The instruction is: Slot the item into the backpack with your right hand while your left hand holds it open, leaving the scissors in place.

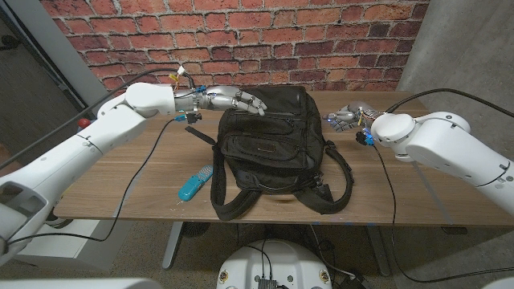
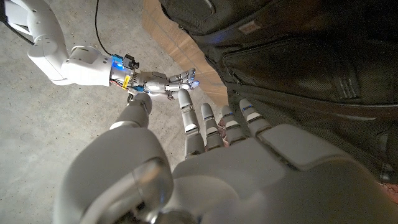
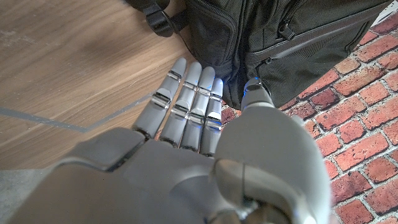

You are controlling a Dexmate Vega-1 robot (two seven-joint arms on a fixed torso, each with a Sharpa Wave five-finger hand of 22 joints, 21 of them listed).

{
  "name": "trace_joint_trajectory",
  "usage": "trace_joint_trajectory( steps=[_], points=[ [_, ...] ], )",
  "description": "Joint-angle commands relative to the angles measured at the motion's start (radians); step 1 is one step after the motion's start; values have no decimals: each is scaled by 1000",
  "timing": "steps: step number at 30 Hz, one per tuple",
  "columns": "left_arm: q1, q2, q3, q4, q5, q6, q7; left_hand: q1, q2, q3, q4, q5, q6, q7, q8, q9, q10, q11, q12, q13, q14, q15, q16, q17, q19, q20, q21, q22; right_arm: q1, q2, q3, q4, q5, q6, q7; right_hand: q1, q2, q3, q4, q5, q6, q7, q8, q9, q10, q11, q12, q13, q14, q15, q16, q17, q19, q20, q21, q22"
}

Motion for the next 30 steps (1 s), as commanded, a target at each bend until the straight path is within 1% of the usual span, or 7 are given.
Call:
trace_joint_trajectory(
  steps=[1, 5, 11, 17, 23, 25, 30],
  points=[
    [29, 27, -25, -26, -9, 8, 15, -20, -3, -8, 2, -11, -16, -9, -15, -2, -17, 7, -13, -3, -17, 2, 3, -5, -6, 6, 2, 3, 2, 19, -11, 19, -17, 15, -14, 6, 7, 2, -5, -3, -2, 1, 1, 0, -7, -1, -3, 2, -2, 0, -4, 3, -4, 4, -4, 0],
    [52, 26, -42, -30, -17, -1, 49, -26, -1, -11, 3, -16, -30, -9, -25, -5, -26, 14, -21, -6, -21, 5, 5, -9, -5, 7, 3, 3, 2, 29, -17, 31, -29, 30, -21, 4, 6, 1, -5, -3, -3, -2, 1, -1, -8, -1, -5, 1, -1, -1, -6, 0, -5, 4, -5, 0],
    [83, 15, -62, -32, -28, -22, 101, -34, 7, -10, 7, -22, -34, -9, -35, -8, -28, 14, -27, -11, -22, 7, 9, -14, -2, 6, 6, 3, -1, 45, -18, 52, -43, 61, -26, 2, 6, 2, -5, -3, -8, -3, -1, -2, -14, -4, -9, -2, -8, 1, -15, -6, -11, 3, -7, 0],
    [91, 0, -71, -22, -24, -33, 139, -27, 17, -3, 2, -23, -35, -7, -41, -10, -24, 14, -30, -15, -21, 6, 11, -19, 0, 5, 8, 3, -3, 50, -11, 73, -48, 88, -19, -2, 6, 1, -4, -4, -16, -9, -3, -2, -17, -4, -14, -6, -14, 0, -22, -11, -14, 2, -9, 0],
    [95, -19, -73, -11, -28, -39, 166, -24, 21, 1, -3, -24, -29, -7, -44, -12, -16, 12, -31, -20, -17, 5, 13, -26, 2, 6, 10, 3, -6, 52, -4, 90, -54, 105, -18, -6, 5, 0, -3, -4, -21, -8, -4, -3, -23, -10, -19, -9, -17, -2, -23, -10, -18, 2, -10, 0],
    [104, -32, -78, -3, -27, -48, 192, -23, 22, 2, -4, -25, -28, -7, -46, -13, -14, 12, -31, -21, -16, 6, 14, -27, 3, 5, 10, 3, -4, 52, -3, 101, -57, 113, -15, -7, 5, 0, -3, -4, -22, -9, -4, -3, -23, -9, -20, -10, -17, -2, -23, -10, -18, 1, -10, 0],
    [106, -46, -75, 3, -25, -37, 219, -22, 26, 6, -6, -26, -25, -8, -50, -14, -8, 13, -33, -24, -11, 6, 17, -31, 8, 7, 13, 3, -4, 56, -2, 116, -62, 130, -12, -8, 6, -1, -3, -3, -24, -13, -4, -4, -23, -9, -22, -12, -19, -3, -24, -10, -19, 0, -11, 0]
  ],
)
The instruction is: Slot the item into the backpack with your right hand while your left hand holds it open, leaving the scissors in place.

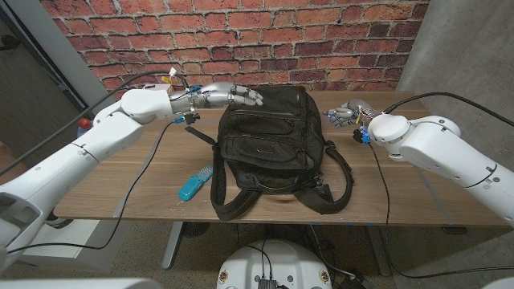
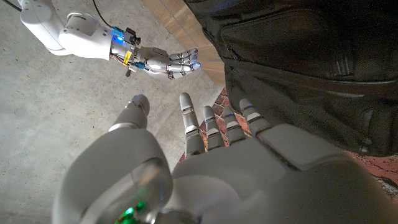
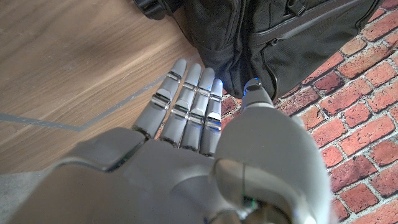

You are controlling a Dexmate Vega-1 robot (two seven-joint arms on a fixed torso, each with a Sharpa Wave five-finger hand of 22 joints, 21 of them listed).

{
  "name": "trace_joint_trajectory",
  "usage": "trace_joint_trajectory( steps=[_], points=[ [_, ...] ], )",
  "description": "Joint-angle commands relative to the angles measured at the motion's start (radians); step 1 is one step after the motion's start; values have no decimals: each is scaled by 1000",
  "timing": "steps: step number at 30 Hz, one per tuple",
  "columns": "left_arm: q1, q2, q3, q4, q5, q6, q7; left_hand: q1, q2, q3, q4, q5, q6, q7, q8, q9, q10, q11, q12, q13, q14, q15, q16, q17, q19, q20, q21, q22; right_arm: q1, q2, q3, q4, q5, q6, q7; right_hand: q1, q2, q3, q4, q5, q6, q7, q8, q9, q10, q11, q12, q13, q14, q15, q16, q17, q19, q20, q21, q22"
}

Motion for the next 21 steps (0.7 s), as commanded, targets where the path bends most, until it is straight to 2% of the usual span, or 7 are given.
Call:
trace_joint_trajectory(
  steps=[1, 8, 21],
  points=[
    [16, -39, -6, 20, 3, -1, 73, 3, 15, 10, -1, -4, 14, 2, -1, -1, 15, 2, -8, -2, 5, 1, 9, -2, 8, 8, 7, 2, -2, 10, 8, 41, -15, 47, 9, -3, 1, -1, -4, 1, 0, -4, 0, 1, -3, -1, -7, 0, -1, -3, -1, 2, -3, -5, -3, 0],
    [22, -63, 0, 25, 14, 2, 113, 0, 22, 14, -1, -5, 17, 5, -7, -2, 23, 3, -10, -7, 10, 2, 12, -7, 13, 8, 10, 2, -15, 11, 17, 71, -24, 110, 24, -6, 0, -2, -4, 1, -14, -15, -3, 0, -18, -7, -18, -5, -18, -6, -10, 0, -17, -12, -9, -1],
    [44, -114, 0, 43, 1, -9, 185, -3, 30, 20, -2, -5, 25, 6, -17, -5, 36, 3, -13, -14, 19, 3, 16, -15, 17, 8, 12, 2, -39, 12, 40, 94, -21, 150, 26, -11, 1, -3, -3, 2, -30, -20, -5, -1, -34, -6, -31, -12, -31, -6, -18, -4, -33, -14, -14, -1]
  ],
)
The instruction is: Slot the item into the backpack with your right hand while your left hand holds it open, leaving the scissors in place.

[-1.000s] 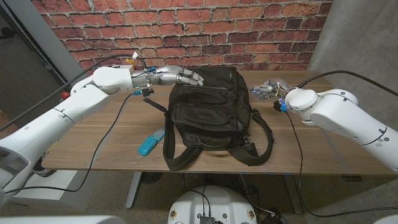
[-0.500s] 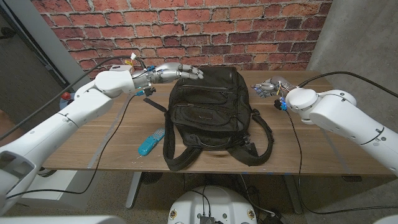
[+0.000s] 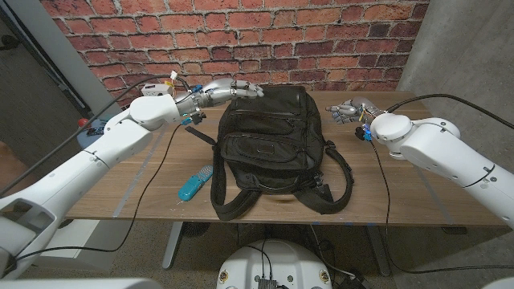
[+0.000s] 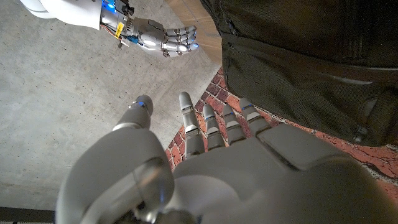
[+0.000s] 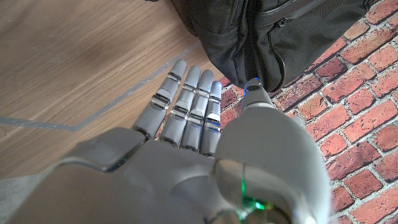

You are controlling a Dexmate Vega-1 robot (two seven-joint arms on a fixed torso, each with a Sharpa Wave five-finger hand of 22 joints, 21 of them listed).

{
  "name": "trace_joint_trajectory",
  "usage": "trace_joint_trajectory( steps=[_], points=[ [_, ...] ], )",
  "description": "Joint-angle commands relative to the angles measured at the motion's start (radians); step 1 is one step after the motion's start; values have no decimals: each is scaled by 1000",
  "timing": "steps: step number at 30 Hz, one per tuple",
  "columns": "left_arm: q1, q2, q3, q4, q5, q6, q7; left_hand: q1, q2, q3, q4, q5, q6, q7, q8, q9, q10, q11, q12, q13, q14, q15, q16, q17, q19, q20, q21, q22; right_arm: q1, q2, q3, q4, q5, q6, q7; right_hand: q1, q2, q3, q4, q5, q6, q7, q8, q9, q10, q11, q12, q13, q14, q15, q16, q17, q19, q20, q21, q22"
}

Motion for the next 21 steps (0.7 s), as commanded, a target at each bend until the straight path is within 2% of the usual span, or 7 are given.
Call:
trace_joint_trajectory(
  steps=[1, 11, 21],
  points=[
    [20, -52, 4, 20, -7, -9, 71, -4, 3, 8, 1, -2, 12, 1, -3, 0, 11, -2, -6, -1, 12, 4, 9, -1, 4, 3, 4, 2, -25, 2, 22, 23, 0, 48, 1, -13, 1, -3, -3, 2, -12, -1, -1, -1, -6, -3, -1, 1, -8, -7, -3, 1, -10, -4, -6, -1],
    [49, -89, -3, 36, 2, -36, 146, -6, 6, 12, 0, -1, 10, 3, -12, -1, 18, 2, -8, -6, 19, 4, 11, -6, 7, 2, 6, 2, -74, 9, 56, 27, 4, 96, -26, -20, 2, -5, -1, 2, -24, -4, -2, -2, -29, -1, -16, -4, -27, -2, -12, 0, -24, -5, -11, -1],
    [105, -108, -24, 19, 25, -54, 254, -6, 8, 18, -5, 0, -10, 5, -31, -2, 21, 2, -14, -12, 20, 5, 11, -12, 11, 0, 8, 2, -123, 26, 80, 47, -11, 183, -52, -23, 4, -5, 0, 2, -38, -5, -2, -2, -59, -13, -35, -9, -38, -2, -16, -1, -35, -8, -14, -1]
  ],
)
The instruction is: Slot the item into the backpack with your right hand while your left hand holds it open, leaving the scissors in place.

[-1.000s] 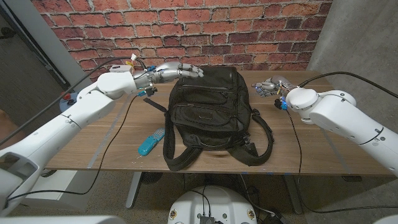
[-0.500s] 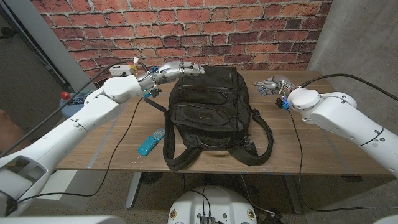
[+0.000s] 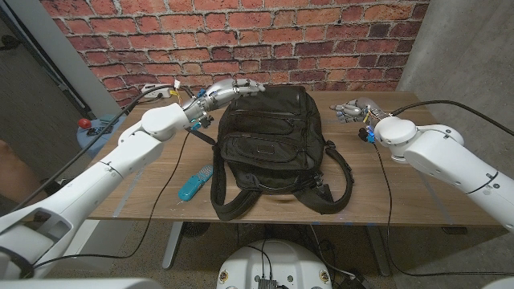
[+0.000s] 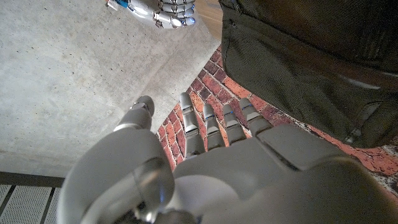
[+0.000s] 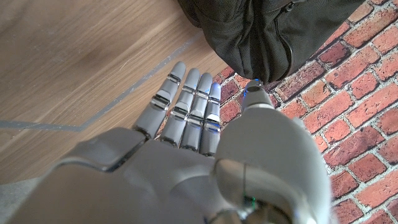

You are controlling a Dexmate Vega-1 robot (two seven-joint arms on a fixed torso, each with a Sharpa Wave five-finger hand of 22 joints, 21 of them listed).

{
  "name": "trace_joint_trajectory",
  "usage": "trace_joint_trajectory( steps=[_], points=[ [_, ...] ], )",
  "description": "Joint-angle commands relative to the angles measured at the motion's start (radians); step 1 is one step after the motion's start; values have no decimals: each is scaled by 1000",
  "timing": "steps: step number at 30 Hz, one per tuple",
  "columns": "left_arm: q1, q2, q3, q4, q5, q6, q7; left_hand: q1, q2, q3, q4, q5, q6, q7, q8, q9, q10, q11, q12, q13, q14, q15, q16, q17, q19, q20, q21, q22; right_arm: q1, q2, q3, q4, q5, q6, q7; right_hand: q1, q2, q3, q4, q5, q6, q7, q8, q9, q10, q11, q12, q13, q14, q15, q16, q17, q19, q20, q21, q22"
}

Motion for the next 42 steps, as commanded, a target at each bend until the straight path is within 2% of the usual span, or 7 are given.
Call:
trace_joint_trajectory(
  steps=[1, 8, 16, 21, 29, 33, 42],
  points=[
    [59, -27, -24, -14, 23, -22, 122, -2, 4, 8, -3, 0, -7, 1, -6, 2, 10, 4, -6, 1, 7, 2, 5, 1, 9, 3, 8, 2, -58, 18, 30, 21, -13, 89, -31, -8, 1, -5, -1, 2, -5, -1, -3, 2, -10, -5, -7, 0, -7, -11, 0, 3, -9, -3, 1, -1],
    [93, -39, -40, -22, 23, -21, 183, -4, 8, 12, -3, 1, -21, 0, -20, 1, 11, 6, -9, -3, 8, 3, 5, -2, 13, 2, 10, 1, -87, 27, 48, 35, -14, 129, -41, -9, 3, -4, 0, 2, -12, -4, -3, 2, -10, -6, -10, -1, -11, -11, -1, 4, -13, -5, 0, -1],
    [102, -53, -40, -19, 20, -10, 209, -8, 8, 15, -4, 2, -51, -3, -44, -1, 10, 6, -15, -9, 8, 2, 5, -5, 14, 1, 10, 1, -104, 30, 64, 55, -9, 160, -35, -13, 2, -6, 0, 2, -15, -8, -1, 2, -9, -6, -13, -4, -14, -11, -3, 3, -14, -5, 1, -1],
    [96, -63, -35, -11, 37, -10, 229, -12, 10, 18, -3, 3, -76, -4, -63, -3, 10, 7, -20, -13, 9, 2, 5, -6, 17, 1, 11, 1, -131, 37, 77, 85, -10, 232, -19, -21, 4, -7, 5, 1, -18, -11, 0, 2, -12, -8, -17, -6, -17, -16, -8, -2, -16, -6, 1, -1],
    [98, -91, -33, 8, 25, -11, 252, -13, 4, 24, -13, 6, -122, -16, -107, -8, -34, 29, -50, -26, -17, 2, -7, -14, 30, -1, 16, 0, -154, 57, 88, 136, -15, 326, -4, -34, 6, -8, 11, 0, -26, -12, 0, 1, -22, -9, -26, -8, -25, -18, -19, -12, -18, -10, 2, -1],
    [96, -97, -31, 18, 29, -10, 261, -4, 3, 29, -22, 8, -158, -28, -144, -11, -69, 47, -77, -45, -49, 7, -21, -27, 35, -9, 16, -3, -159, 69, 86, 168, -31, 381, 0, -36, 5, -9, 11, 0, -27, -13, 1, 1, -20, -9, -26, -8, -24, -18, -21, -14, -15, -12, 3, -1],
    [94, -120, -25, 40, 31, -1, 291, 7, 5, 28, -27, 11, -239, -48, -210, -13, -98, 45, -112, -78, -76, 8, -26, -38, 30, -19, 8, -8, -148, 119, 75, 273, -45, 526, 39, -56, 2, -15, 19, -2, -43, -21, -1, 0, -43, -5, -41, -11, -33, -22, -33, -26, -10, -19, 7, 0]
  ],
)
